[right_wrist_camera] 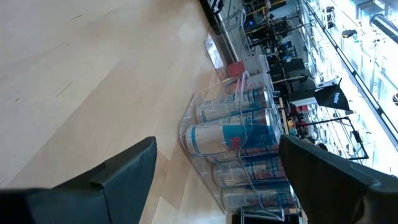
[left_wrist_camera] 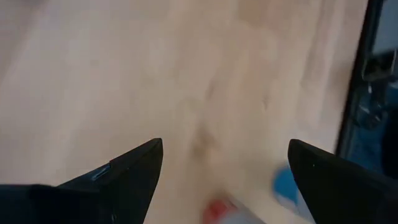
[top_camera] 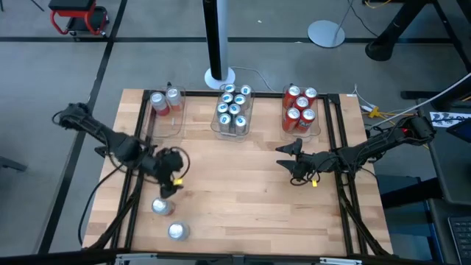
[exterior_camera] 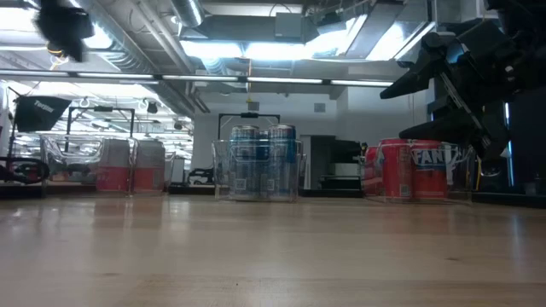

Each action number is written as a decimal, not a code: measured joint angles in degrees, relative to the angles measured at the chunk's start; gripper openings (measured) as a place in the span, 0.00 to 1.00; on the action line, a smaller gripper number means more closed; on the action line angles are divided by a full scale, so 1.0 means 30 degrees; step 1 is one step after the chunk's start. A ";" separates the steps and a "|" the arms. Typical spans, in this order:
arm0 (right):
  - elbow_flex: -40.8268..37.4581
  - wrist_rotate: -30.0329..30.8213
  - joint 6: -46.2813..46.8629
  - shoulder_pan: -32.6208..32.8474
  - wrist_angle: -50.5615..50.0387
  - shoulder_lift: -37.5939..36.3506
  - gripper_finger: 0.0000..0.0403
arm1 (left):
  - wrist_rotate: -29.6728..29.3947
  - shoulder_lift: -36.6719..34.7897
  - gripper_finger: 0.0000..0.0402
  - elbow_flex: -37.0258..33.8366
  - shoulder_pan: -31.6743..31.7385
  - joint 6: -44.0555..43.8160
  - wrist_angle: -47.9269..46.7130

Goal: Sort soda cans
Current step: Put the pink-white soda can into the left transparent bin

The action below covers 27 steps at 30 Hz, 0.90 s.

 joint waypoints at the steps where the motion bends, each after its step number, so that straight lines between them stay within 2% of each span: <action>1: 0.0000 0.0000 -0.0006 0.0000 -0.0013 0.0000 0.83 | 0.0015 0.0141 0.83 -0.0007 -0.0664 -0.0928 -0.0203; 6: 0.0000 0.0051 0.0009 0.0000 0.0023 0.0000 0.83 | 0.0607 0.0334 0.83 -0.0007 -0.3139 -0.5258 -0.0376; 9: 0.0000 0.0051 0.0096 0.0000 0.0045 0.0000 0.83 | 0.0627 0.0334 0.83 -0.0007 -0.4069 -0.6877 -0.0371; 19: 0.0000 0.0051 0.0147 0.0000 0.0003 0.0000 0.83 | -0.0357 0.0551 0.83 -0.0007 -0.4345 -1.0475 -0.0323; 21: 0.0000 0.0051 0.0140 0.0000 -0.0006 0.0000 0.83 | 0.0169 0.0657 0.83 -0.0007 -0.4345 -1.0906 -0.0518; 24: 0.0000 0.0051 0.0140 0.0000 -0.0021 -0.0007 0.83 | 0.1944 0.0837 0.83 -0.0010 -0.4563 -1.2006 -0.1148; 27: 0.0000 0.0051 0.0134 0.0000 -0.0028 0.0000 0.83 | 0.2669 0.0990 0.83 -0.0015 -0.5037 -1.2902 -0.1800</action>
